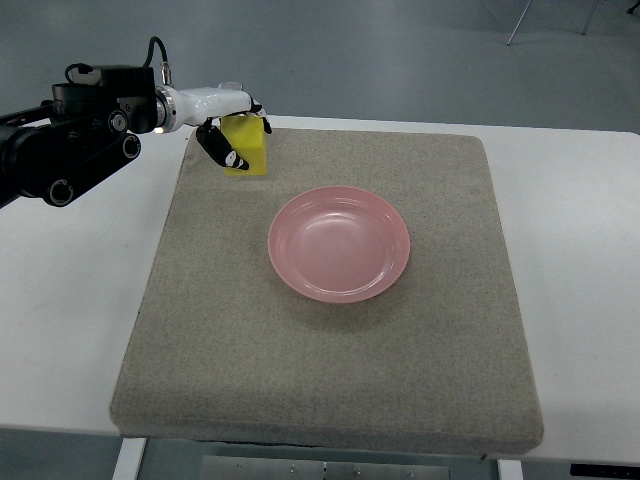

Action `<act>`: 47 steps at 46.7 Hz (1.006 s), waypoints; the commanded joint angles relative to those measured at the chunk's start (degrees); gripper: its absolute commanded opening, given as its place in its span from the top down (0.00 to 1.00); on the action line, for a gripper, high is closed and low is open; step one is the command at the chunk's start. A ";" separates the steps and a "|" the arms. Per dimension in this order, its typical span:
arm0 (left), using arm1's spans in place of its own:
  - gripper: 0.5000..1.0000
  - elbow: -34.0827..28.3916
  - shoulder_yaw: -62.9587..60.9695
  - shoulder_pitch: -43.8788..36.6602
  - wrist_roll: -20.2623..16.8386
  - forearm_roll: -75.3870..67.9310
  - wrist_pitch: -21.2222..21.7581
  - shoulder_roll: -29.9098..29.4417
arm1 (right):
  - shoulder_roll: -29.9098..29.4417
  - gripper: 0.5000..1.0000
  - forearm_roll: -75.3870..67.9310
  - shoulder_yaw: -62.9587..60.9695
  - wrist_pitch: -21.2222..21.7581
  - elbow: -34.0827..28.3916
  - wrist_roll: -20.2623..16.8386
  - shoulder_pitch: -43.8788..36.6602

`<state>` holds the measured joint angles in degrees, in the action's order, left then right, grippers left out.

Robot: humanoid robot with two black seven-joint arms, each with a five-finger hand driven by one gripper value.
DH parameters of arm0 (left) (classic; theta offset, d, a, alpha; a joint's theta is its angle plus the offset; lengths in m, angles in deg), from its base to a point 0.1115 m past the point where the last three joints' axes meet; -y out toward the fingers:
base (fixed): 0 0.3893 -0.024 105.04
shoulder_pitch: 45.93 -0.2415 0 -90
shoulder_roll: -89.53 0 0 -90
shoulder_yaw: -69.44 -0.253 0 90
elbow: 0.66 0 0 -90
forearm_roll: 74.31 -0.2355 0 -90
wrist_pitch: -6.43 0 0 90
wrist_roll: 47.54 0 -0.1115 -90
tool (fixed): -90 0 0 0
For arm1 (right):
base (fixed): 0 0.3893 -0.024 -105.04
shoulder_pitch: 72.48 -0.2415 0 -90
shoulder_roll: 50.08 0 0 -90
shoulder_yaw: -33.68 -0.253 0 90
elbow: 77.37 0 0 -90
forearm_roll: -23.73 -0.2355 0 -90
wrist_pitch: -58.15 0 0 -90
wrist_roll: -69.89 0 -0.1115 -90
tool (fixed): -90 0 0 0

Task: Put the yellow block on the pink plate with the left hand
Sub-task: 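Lift the yellow cube with the left hand and carry it over the plate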

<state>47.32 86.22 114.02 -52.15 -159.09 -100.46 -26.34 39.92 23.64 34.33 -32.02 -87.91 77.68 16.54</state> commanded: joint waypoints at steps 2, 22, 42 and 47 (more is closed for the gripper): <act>1.00 5.27 0.36 0.97 -0.05 0.23 -0.33 -2.87 | 0.00 0.15 0.00 -0.04 0.00 0.00 0.03 0.01; 1.00 29.10 0.09 -0.35 -0.66 0.41 -2.36 -9.47 | 0.00 0.15 0.00 0.05 0.00 0.00 -0.05 0.01; 1.00 19.53 -0.17 -5.97 0.13 -9.52 -1.57 5.91 | 0.00 0.15 0.00 -0.04 0.00 0.00 -0.05 0.01; 1.00 19.35 -0.08 -6.59 0.13 -9.87 -1.48 6.27 | 0.00 0.15 0.00 0.05 0.00 0.00 -0.05 0.01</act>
<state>66.79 86.00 107.74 -52.03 -168.83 -101.97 -20.21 39.92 23.64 34.30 -32.02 -87.91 77.65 16.55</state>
